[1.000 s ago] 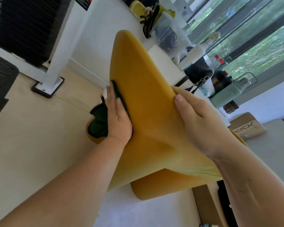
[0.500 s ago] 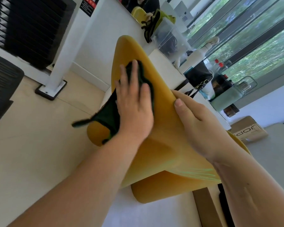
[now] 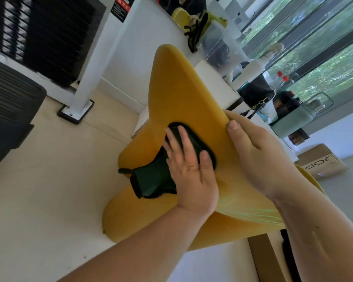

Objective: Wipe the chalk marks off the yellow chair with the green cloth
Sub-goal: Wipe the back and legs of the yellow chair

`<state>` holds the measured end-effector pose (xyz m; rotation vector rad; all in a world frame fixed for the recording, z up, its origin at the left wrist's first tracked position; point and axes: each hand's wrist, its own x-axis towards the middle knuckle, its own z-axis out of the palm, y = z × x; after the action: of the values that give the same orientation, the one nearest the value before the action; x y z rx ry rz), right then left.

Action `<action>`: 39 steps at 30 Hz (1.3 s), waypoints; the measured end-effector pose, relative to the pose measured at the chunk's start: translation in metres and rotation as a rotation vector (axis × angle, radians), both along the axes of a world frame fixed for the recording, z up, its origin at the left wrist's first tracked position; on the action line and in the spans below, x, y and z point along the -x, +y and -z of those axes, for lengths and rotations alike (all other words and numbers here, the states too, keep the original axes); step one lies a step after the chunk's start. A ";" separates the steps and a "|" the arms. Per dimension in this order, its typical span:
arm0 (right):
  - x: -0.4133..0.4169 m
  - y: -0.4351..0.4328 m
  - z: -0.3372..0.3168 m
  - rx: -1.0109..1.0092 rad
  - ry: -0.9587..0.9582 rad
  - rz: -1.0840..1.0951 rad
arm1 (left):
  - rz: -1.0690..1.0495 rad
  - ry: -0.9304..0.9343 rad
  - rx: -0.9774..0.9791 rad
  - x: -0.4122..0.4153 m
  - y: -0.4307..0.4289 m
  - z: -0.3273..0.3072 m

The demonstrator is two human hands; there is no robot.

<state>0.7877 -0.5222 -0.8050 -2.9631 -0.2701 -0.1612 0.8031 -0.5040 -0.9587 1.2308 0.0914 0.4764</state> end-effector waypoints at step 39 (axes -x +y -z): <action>0.039 -0.084 0.002 0.102 -0.067 0.136 | -0.314 -0.247 -0.302 -0.028 0.010 -0.002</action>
<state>0.7483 -0.6060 -0.8067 -3.0822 -0.0874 -0.2709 0.8311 -0.4936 -0.9566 1.4497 0.0014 0.9385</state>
